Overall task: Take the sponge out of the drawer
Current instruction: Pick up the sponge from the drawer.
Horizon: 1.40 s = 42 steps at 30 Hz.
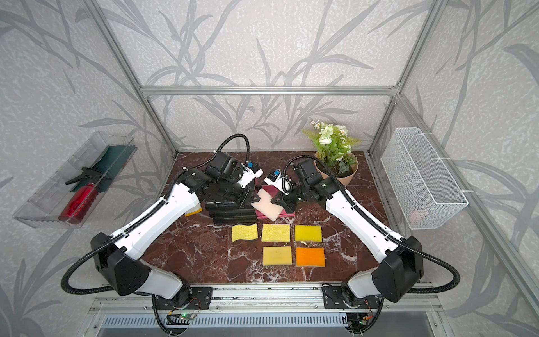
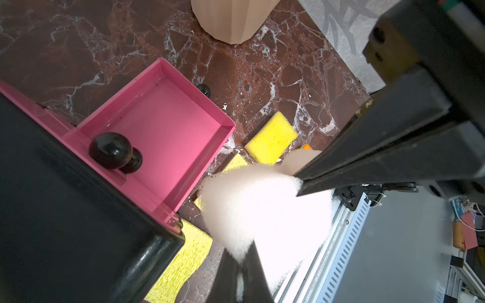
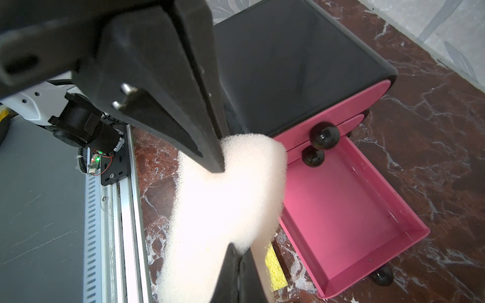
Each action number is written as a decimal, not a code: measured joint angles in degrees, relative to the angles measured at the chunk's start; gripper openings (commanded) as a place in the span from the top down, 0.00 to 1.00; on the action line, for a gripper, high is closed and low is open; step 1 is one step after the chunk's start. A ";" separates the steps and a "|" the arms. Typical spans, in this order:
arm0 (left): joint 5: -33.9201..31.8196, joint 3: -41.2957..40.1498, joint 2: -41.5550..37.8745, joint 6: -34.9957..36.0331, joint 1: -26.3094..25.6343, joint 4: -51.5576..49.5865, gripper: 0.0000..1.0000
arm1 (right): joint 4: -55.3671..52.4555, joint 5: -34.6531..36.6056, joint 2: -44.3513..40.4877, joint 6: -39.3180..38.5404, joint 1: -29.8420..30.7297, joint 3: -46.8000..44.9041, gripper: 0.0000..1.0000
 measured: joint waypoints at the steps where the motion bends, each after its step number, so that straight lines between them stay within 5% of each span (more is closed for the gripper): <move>1: -0.07 -0.02 0.00 -0.26 0.02 0.00 1.00 | 0.39 0.09 -0.07 0.31 0.04 -0.33 0.95; 5: -0.83 -0.44 -0.26 -1.99 -0.04 0.26 1.00 | 3.69 1.77 -0.98 2.45 0.17 -2.32 0.70; 9: -2.10 -2.58 -2.32 -5.31 -0.22 2.05 1.00 | 7.56 5.14 -2.78 5.40 0.37 -4.28 0.60; 13: -5.20 -6.84 -7.39 -10.49 -0.50 4.72 1.00 | 10.95 9.60 -4.83 8.87 0.44 -6.08 0.38; 16: -7.85 -10.93 -12.20 -14.67 -0.90 7.28 1.00 | 13.42 12.66 -6.43 12.50 0.44 -8.24 0.01; 24: -14.69 -25.81 -25.18 -27.21 -3.34 13.60 1.00 | 19.37 18.73 -11.13 23.34 0.44 -15.28 0.01; 34: -23.69 -43.17 -39.63 -41.53 -13.25 15.72 1.00 | 25.81 21.09 -16.26 34.25 0.44 -23.58 0.01; 42: -26.67 -56.94 -42.93 -51.25 -18.93 18.38 1.00 | 26.84 22.36 -17.31 37.59 0.44 -25.90 0.01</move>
